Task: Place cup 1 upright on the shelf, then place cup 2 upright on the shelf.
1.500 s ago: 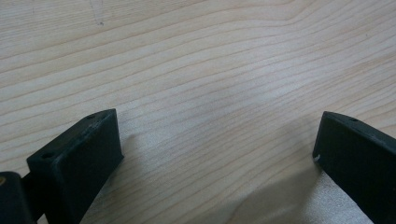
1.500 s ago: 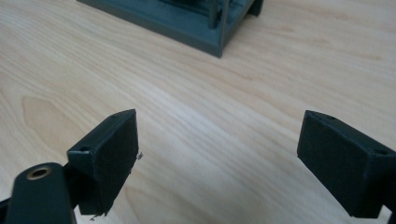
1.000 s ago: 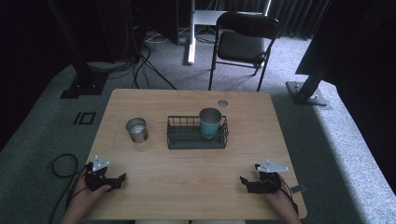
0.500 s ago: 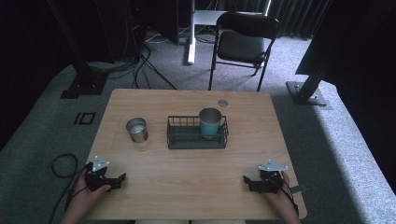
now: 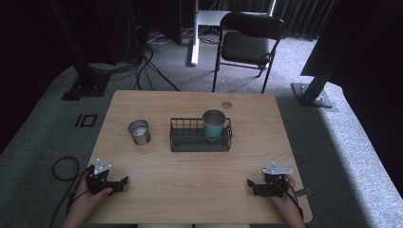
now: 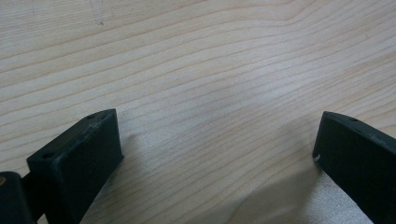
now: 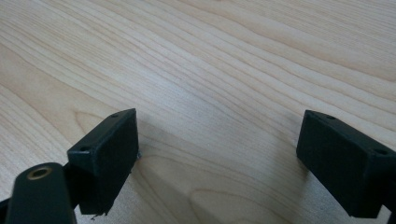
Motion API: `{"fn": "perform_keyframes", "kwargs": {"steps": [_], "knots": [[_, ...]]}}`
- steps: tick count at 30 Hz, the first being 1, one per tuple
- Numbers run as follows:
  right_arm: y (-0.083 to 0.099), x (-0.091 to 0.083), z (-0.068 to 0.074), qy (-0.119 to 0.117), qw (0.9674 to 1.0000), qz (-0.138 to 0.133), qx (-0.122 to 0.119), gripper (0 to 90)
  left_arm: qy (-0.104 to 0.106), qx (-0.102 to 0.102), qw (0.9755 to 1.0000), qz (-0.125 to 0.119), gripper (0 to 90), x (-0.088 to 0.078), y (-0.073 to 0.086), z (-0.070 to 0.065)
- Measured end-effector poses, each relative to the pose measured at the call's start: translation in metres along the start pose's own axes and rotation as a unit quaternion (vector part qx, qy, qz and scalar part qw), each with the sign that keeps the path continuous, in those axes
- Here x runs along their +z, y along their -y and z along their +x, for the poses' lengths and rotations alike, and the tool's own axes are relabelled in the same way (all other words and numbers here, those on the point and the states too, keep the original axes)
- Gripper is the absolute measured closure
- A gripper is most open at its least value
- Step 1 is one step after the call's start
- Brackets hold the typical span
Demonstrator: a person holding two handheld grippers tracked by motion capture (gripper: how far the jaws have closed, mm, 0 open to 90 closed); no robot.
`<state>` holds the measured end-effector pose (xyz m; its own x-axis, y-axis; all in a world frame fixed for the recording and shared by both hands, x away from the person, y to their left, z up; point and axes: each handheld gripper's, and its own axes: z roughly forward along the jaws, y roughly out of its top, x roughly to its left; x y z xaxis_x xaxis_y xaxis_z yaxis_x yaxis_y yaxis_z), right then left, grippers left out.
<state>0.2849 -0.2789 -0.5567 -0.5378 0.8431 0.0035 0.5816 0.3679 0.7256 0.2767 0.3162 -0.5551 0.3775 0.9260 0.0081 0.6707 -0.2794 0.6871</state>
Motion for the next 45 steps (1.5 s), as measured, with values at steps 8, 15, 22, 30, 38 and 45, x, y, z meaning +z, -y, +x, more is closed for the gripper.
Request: {"fn": "perform_keyframes", "kwargs": {"steps": [8,15,22,30,38,45], "knots": [[0.0,0.0,0.001,-0.006,1.0,0.0,-0.004,12.5,0.007,0.008,0.9999,0.001,1.7,-0.001,0.001,0.001],[0.0,0.0,0.001,-0.006,1.0,0.0,-0.004,12.5,0.022,0.025,0.9995,0.0,1.7,-0.002,0.002,0.0],[0.0,0.0,0.006,-0.028,0.9995,-0.002,-0.012,12.3,0.021,0.025,0.9994,0.007,1.7,-0.004,0.003,-0.002],[-0.002,0.002,0.011,-0.029,0.9992,0.002,-0.028,11.4,0.018,0.024,0.9995,0.006,1.7,-0.007,0.0,-0.002],[-0.002,0.002,0.015,-0.046,0.998,0.003,-0.044,11.4,0.014,0.029,0.9995,0.0,1.7,-0.011,-0.005,-0.004],[-0.001,0.001,0.017,-0.049,0.9977,0.002,-0.048,11.4,0.01,0.029,0.9995,-0.007,1.7,-0.015,-0.011,-0.004]]}}
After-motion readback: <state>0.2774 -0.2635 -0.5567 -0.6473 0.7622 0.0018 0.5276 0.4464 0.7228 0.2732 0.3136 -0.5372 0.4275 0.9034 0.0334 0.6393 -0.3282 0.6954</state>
